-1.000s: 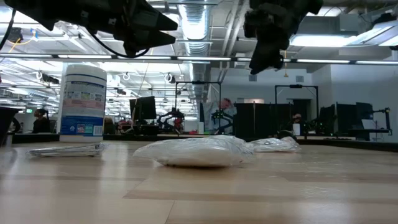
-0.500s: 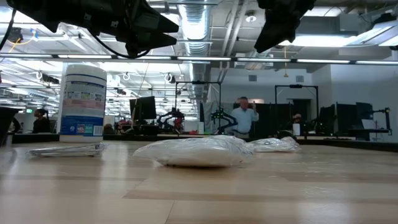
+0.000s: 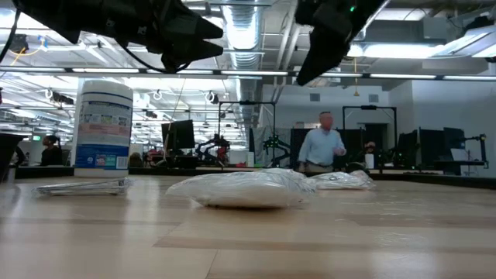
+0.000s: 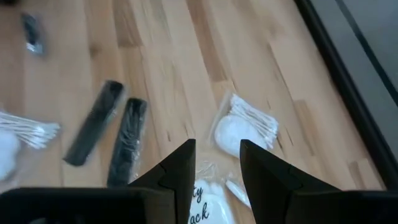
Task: Pick & Place Travel size toiletries
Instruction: Put the black comb into the top black bin
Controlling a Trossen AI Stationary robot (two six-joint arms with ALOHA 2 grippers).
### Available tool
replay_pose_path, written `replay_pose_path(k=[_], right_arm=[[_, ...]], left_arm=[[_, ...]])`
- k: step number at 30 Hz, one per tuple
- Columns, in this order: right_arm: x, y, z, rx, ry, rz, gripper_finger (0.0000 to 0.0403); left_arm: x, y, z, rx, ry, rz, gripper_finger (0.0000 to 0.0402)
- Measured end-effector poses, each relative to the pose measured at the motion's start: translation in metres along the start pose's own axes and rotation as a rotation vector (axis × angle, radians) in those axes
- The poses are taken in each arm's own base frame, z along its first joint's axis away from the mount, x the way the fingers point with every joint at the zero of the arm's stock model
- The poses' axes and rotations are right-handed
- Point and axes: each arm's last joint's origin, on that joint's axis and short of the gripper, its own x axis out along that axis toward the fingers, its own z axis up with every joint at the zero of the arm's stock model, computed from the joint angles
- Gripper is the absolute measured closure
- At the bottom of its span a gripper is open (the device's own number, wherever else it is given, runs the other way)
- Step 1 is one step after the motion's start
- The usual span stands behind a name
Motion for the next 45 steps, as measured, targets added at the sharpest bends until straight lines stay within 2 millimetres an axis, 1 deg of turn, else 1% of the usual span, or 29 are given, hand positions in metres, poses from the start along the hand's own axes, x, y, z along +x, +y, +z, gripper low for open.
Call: replay_pose_path(k=[4,9,11,17,23,27,31,33,35,36,37,40,42,45], right_arm=[[0.016,-0.001,-0.001,0.000,0.050,-0.013,0.0284],[0.027,-0.004,-0.002,0.022,0.078,-0.026,0.0284],[0.028,-0.005,-0.004,0.021,0.098,-0.030,0.0285],[0.026,-0.009,-0.003,0.032,0.085,-0.036,0.0285],[0.028,-0.007,-0.002,0.031,0.079,-0.032,0.0285],[0.028,0.000,-0.002,0.016,0.078,0.010,0.0285],[0.031,0.015,-0.003,-0.006,0.075,0.059,0.0285],[0.036,0.024,0.001,-0.017,0.038,0.077,0.0285],[0.038,0.031,-0.005,-0.056,0.073,0.088,0.0285],[0.040,0.034,-0.004,-0.069,0.068,0.093,0.0285],[0.042,0.038,-0.001,-0.080,0.049,0.101,0.0285],[0.043,0.042,-0.006,-0.111,0.084,0.106,0.0285],[0.041,0.045,-0.003,-0.109,0.060,0.120,0.0285],[0.039,0.049,-0.002,-0.107,0.048,0.157,0.0285]], left_arm=[[0.000,0.000,-0.002,0.016,0.029,-0.037,0.0197],[0.001,0.001,-0.005,0.036,0.061,-0.066,0.0197],[0.000,0.001,-0.005,0.036,0.063,-0.089,0.0197],[-0.003,-0.002,0.000,0.035,0.046,-0.174,0.0197],[-0.003,-0.002,-0.002,0.052,0.064,-0.185,0.0197],[-0.003,-0.002,-0.002,0.048,0.063,-0.185,0.0197],[-0.003,-0.002,-0.003,0.038,0.072,-0.184,0.0197],[-0.003,-0.002,-0.004,0.038,0.077,-0.183,0.0197],[-0.003,-0.002,-0.004,0.039,0.079,-0.183,0.0197],[-0.003,-0.002,-0.004,0.039,0.086,-0.182,0.0197],[-0.003,-0.001,-0.005,0.038,0.097,-0.181,0.0197],[-0.003,-0.001,-0.008,0.034,0.134,-0.176,0.0197],[-0.002,0.000,-0.011,0.024,0.203,-0.162,0.0197],[0.001,0.002,-0.007,0.002,0.277,-0.139,0.0197]])
